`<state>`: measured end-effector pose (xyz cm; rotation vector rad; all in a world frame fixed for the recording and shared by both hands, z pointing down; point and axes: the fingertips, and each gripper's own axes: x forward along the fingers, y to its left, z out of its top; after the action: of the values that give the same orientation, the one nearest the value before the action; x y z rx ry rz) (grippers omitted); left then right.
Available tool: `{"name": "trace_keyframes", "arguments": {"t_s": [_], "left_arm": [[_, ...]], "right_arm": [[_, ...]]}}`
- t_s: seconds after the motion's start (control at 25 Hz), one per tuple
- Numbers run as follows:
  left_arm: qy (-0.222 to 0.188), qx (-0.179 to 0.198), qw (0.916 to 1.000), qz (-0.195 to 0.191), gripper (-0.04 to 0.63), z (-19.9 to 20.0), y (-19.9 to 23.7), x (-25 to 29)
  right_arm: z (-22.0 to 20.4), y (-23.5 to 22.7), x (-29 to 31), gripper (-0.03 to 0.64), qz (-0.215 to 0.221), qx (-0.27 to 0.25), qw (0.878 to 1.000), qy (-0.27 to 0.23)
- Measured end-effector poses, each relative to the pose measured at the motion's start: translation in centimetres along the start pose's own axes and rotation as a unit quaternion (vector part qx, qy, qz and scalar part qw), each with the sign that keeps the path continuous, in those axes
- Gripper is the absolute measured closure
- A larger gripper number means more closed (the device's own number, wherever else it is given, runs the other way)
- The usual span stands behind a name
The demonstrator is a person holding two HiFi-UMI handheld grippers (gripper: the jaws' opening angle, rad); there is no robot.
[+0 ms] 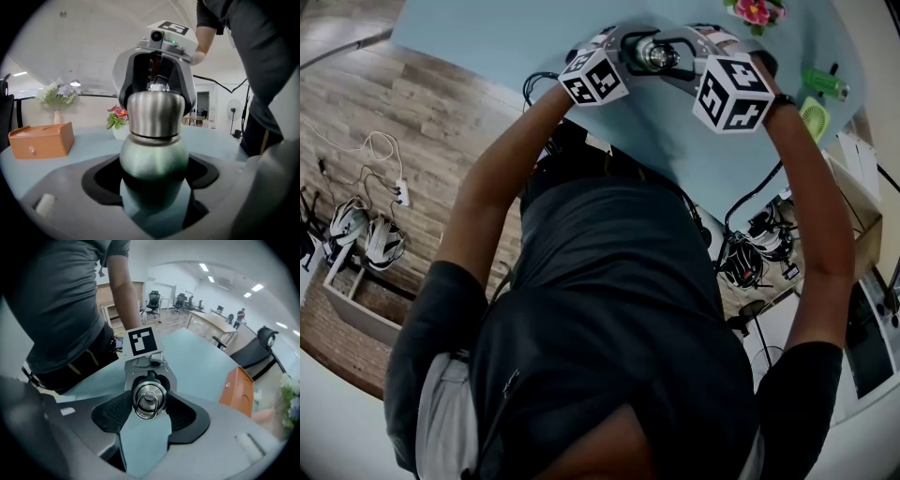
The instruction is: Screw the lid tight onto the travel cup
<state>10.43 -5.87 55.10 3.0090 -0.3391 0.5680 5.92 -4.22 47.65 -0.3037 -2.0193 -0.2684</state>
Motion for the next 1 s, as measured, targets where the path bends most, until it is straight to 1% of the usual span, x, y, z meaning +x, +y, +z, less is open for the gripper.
{"name": "trace_keyframes", "arguments": {"t_s": [0.08, 0.12, 0.16, 0.2, 0.24, 0.28, 0.36, 0.4, 0.44, 0.48, 0.52, 0.56, 0.64, 0.84, 0.92, 0.96, 1.0], "left_arm": [[0.0, 0.0, 1.0, 0.0, 0.164, 0.0, 0.1, -0.1], [0.0, 0.0, 1.0, 0.0, 0.164, 0.0, 0.1, -0.1], [0.0, -0.001, 1.0, 0.001, 0.164, 0.0, 0.0, -0.1], [0.0, -0.001, 1.0, 0.001, 0.164, 0.0, 0.0, -0.1], [0.001, -0.002, 1.0, 0.002, 0.164, 0.0, 0.0, -0.1], [0.001, -0.002, 1.0, 0.003, 0.164, 0.0, 0.0, -0.1], [0.001, -0.003, 1.0, 0.003, 0.165, 0.0, 0.0, -0.2], [0.0, -0.002, 1.0, 0.004, 0.165, 0.0, 0.0, -0.2], [0.0, -0.002, 1.0, 0.005, 0.164, 0.0, 0.0, -0.2], [0.0, -0.001, 1.0, 0.006, 0.164, 0.0, 0.0, -0.2], [0.0, -0.002, 1.0, 0.008, 0.164, 0.0, 0.0, -0.3], [-0.001, -0.003, 0.9999, 0.01, 0.164, 0.0, 0.1, -0.3], [-0.001, -0.004, 0.9999, 0.012, 0.164, 0.1, 0.1, -0.3], [0.0, -0.004, 0.9999, 0.012, 0.164, 0.0, 0.0, -0.2], [0.0, -0.005, 0.9999, 0.012, 0.164, 0.0, 0.1, -0.2], [0.0, -0.006, 0.9999, 0.012, 0.164, 0.0, 0.1, -0.2], [0.0, -0.006, 0.9999, 0.012, 0.164, 0.0, 0.2, -0.2]], "right_arm": [[0.1, -0.3, 0.0, 0.383, -0.036, 0.056, 0.998, -0.023], [0.1, -0.4, -0.1, 0.383, -0.059, 0.092, 0.993, -0.037], [0.2, -0.6, -0.1, 0.383, -0.086, 0.133, 0.986, -0.052], [0.3, -0.8, -0.3, 0.383, -0.115, 0.18, 0.974, -0.068], [0.2, -1.0, -0.4, 0.383, -0.148, 0.234, 0.957, -0.086], [0.1, -1.3, -0.6, 0.383, -0.181, 0.292, 0.933, -0.104], [-0.1, -1.9, -1.3, 0.385, -0.248, 0.399, 0.873, -0.134], [-0.3, -2.0, -1.4, 0.385, -0.28, 0.436, 0.844, -0.14], [-0.4, -2.0, -1.5, 0.385, -0.309, 0.46, 0.821, -0.141], [-0.4, -1.9, -1.5, 0.385, -0.333, 0.473, 0.804, -0.136], [-0.3, -1.9, -1.4, 0.385, -0.349, 0.481, 0.794, -0.132], [-0.3, -1.9, -1.4, 0.385, -0.357, 0.487, 0.787, -0.13], [-0.3, -1.9, -1.5, 0.385, -0.359, 0.493, 0.782, -0.13], [-0.4, -1.8, -1.5, 0.384, -0.354, 0.493, 0.783, -0.134], [-0.5, -1.9, -1.4, 0.383, -0.345, 0.493, 0.788, -0.131], [-0.5, -1.9, -1.4, 0.383, -0.336, 0.491, 0.793, -0.13], [-0.3, -1.8, -1.5, 0.382, -0.324, 0.483, 0.803, -0.131]]}}
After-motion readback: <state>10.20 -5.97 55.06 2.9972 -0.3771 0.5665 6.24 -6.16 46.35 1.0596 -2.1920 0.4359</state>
